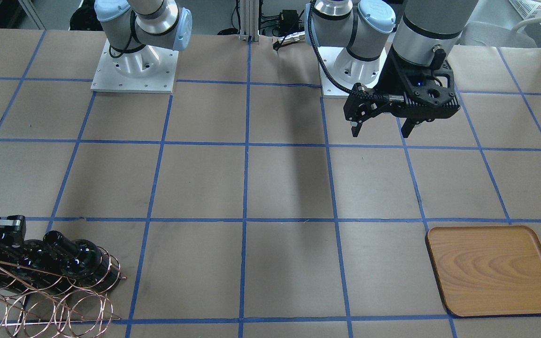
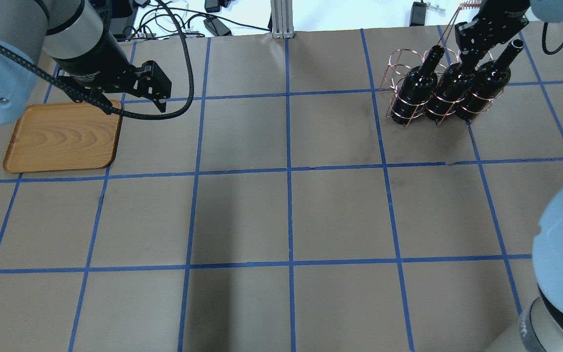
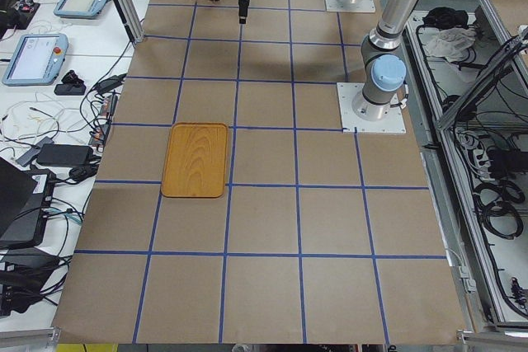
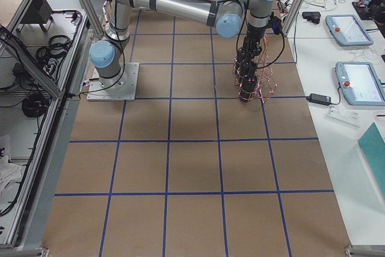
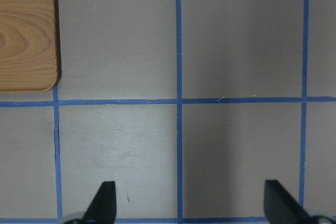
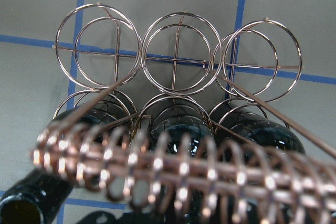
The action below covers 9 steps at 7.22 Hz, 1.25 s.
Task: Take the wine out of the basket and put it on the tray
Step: 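Grasp the bottle neck with the right gripper and lift it out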
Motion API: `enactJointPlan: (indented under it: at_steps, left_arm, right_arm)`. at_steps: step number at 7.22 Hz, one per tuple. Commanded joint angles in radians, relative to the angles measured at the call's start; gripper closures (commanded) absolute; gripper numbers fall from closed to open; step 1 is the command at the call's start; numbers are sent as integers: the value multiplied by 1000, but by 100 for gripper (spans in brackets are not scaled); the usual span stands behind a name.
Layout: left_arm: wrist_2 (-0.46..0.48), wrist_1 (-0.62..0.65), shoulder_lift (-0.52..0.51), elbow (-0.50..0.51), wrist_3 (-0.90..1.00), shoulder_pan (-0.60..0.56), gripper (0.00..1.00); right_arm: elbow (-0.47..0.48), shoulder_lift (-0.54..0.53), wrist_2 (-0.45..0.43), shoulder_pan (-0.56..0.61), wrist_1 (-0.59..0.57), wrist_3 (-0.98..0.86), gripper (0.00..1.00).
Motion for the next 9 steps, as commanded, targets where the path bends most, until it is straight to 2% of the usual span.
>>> enactJointPlan:
  at_steps: [1,3,4,5,6,8,9]
  left_arm:
    - [0,1,0,0,1,2,0]
    - [0,1,0,1,1,3,0]
    - [2,-1,3,1,1,17,0]
    - [5,-1,3,1,0,21,0]
    - [5,-1,3,1,1,23,0]
    - [8,-3,4,8,1,66,0]
    - [21,-7,4,14,3,127,0]
  right_arm:
    - [-56,-87,-2,6,127,8,92]
    - [-64,-202,-63,15,284,13,92]
    - [-43,-243,-71,39,362,95,92]
    - [18,-273,-62,108,385,237,94]
    - [81,-279,-68,204,355,358,96]
    - [118,-261,-52,379,300,607,96]
    - [131,-230,-44,459,259,707,100]
